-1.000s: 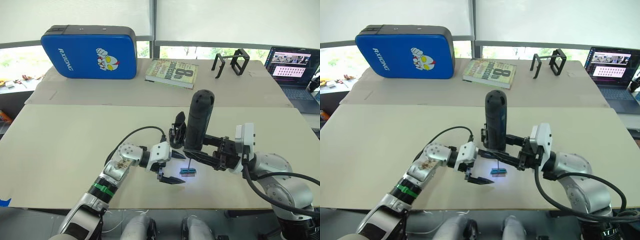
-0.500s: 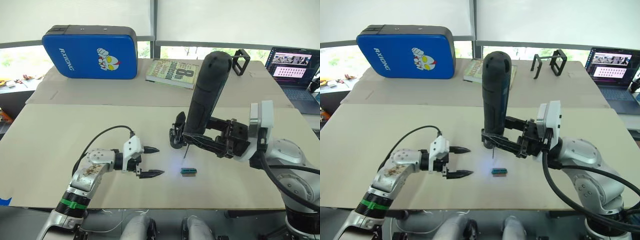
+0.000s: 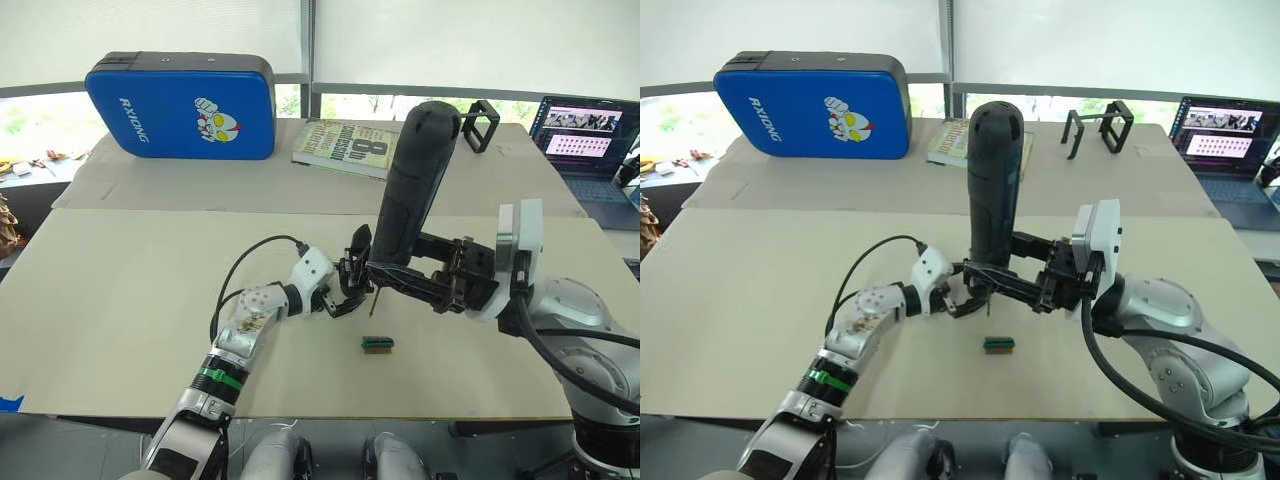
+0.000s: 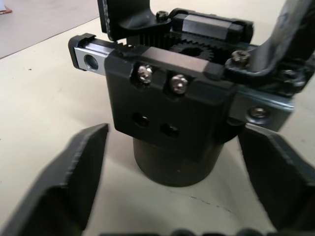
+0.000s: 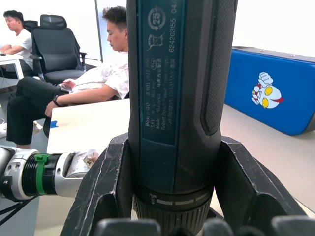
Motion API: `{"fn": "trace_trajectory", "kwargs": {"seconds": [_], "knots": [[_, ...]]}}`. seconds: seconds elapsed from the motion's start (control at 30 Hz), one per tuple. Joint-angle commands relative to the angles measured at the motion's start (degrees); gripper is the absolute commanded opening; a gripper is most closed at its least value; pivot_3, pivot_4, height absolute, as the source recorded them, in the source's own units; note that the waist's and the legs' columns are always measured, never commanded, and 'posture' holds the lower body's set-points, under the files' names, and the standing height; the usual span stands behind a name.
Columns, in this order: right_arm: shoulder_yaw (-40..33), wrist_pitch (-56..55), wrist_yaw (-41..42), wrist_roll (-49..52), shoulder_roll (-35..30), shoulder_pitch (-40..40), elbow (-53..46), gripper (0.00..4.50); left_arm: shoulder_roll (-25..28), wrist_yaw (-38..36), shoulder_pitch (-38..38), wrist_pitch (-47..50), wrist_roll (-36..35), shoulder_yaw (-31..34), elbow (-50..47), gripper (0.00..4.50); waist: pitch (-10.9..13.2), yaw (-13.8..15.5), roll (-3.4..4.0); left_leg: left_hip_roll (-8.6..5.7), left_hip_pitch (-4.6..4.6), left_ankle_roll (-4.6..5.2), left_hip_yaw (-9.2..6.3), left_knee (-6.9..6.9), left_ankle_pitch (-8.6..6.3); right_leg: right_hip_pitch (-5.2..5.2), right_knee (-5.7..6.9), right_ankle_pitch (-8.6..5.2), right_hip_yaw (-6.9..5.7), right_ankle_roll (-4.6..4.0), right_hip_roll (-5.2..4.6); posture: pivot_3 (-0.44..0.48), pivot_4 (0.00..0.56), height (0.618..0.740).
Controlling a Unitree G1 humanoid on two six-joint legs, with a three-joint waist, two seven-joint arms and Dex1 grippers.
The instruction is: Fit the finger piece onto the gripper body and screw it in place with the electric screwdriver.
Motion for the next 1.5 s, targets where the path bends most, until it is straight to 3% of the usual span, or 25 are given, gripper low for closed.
{"fn": "trace_trajectory", "kwargs": {"seconds": [0.03, 0.07, 0.27, 0.43, 0.5, 0.6, 0.93, 1.03, 1.2, 1.37, 1.5], "knots": [[-2.81, -1.81, -0.4, 0.6, -0.6, -0.09, -2.43, 1.92, 0.41, -5.63, -3.3, -7.15, -0.63, -0.52, 3.97, 2.69, 0.0, 0.03, 0.0, 0.0, 0.0, 0.0, 0.0, 0.0, 0.0, 0.0, 0.0, 0.0, 0.0, 0.0, -0.01, 0.0, 0.15, 0.74], [-2.89, -1.77, -0.47, 0.59, -0.71, 0.11, -2.56, 1.92, 0.88, -8.35, -4.99, -9.35, -1.02, -0.28, 6.62, 2.31, 0.0, 0.05, -0.01, 0.0, 0.0, 0.0, 0.0, 0.0, 0.0, -0.01, -0.01, 0.0, 0.0, 0.0, -0.02, 0.0, 0.15, 0.74], [-3.34, -1.28, -0.41, 1.31, -1.54, 1.05, -2.93, 1.92, 2.52, -22.47, -16.39, -20.82, -1.52, 1.09, 25.17, 2.28, 0.02, -0.05, -0.03, -0.02, -0.04, 0.0, 0.02, 0.0, -0.01, -0.1, -0.06, 0.0, 0.0, -0.01, -0.04, 0.0, 0.15, 0.74], [-3.35, -0.91, -0.31, 1.91, -1.85, 1.1, -3.05, 1.92, 2.0, -23.36, -22.75, -22.12, 0.99, 1.43, 36.35, 2.28, 0.04, -0.03, -0.06, -0.03, -0.09, 0.01, 0.02, 0.0, -0.01, -0.1, -0.02, 0.01, -0.02, 0.0, -0.03, 0.0, 0.15, 0.74], [-3.22, -0.74, -0.37, 2.12, -1.84, 0.74, -3.04, 1.92, 2.24, -23.35, -22.69, -22.53, 1.4, 1.52, 37.41, 3.31, 0.04, -0.16, -0.06, -0.03, -0.09, 0.02, 0.02, 0.0, -0.01, -0.1, -0.01, 0.01, -0.02, 0.0, -0.03, 0.0, 0.15, 0.74], [-2.96, -0.64, -0.46, 2.41, -1.66, 0.31, -3.12, 1.92, 3.04, -21.86, -19.86, -21.85, 1.27, 2.17, 34.39, 4.44, 0.04, -0.27, -0.06, -0.01, -0.09, 0.03, 0.02, 0.0, -0.02, -0.1, 0.0, 0.01, -0.01, 0.0, -0.03, 0.0, 0.15, 0.74], [0.0, -0.53, 1.1, 2.53, -0.45, -3.76, -1.05, 1.92, 1.33, -6.04, 0.97, -6.08, 0.76, 3.24, -0.02, 4.5, 0.04, -0.16, -0.06, 0.04, -0.07, 0.03, -0.07, 0.05, -0.02, -0.08, -0.04, 0.01, 0.04, -0.01, -0.14, 0.0, 0.15, 0.74], [1.22, -0.27, 1.89, 2.74, -0.04, -6.22, 0.46, 1.92, -0.06, -1.76, 2.07, -4.53, 1.68, 3.08, -1.83, 4.5, 0.04, 0.01, -0.06, 0.02, -0.06, 0.04, -0.09, 0.06, -0.03, -0.08, -0.11, 0.01, 0.03, -0.01, -0.2, 0.0, 0.15, 0.74], [3.28, -0.62, 3.35, 2.06, 0.63, -9.24, 2.73, 1.92, -0.19, -0.64, 1.29, -6.02, 2.37, 2.18, -0.51, 4.5, 0.04, -0.13, -0.06, 0.02, -0.06, 0.04, -0.09, 0.03, -0.03, -0.08, -0.03, 0.01, 0.01, -0.01, -0.16, 0.0, 0.15, 0.74], [6.29, 0.26, 2.33, 0.85, 3.35, -17.19, 6.8, 1.92, 0.26, -1.76, 0.26, -6.74, 1.78, 2.37, 0.8, 2.31, 0.03, -0.37, -0.05, 0.03, -0.06, 0.04, -0.05, 0.04, -0.02, -0.14, -0.02, 0.01, 0.02, -0.02, -0.15, 0.0, 0.15, 0.74], [8.69, -0.32, 2.71, -2.51, 4.86, -20.95, 9.33, 1.92, 0.63, -2.52, -0.05, -7.11, 1.67, 2.3, 1.33, 2.31, 0.03, -0.34, -0.05, 0.02, -0.07, 0.04, -0.04, 0.0, -0.02, -0.1, 0.05, 0.01, -0.03, -0.02, -0.12, 0.0, 0.15, 0.74]]}}
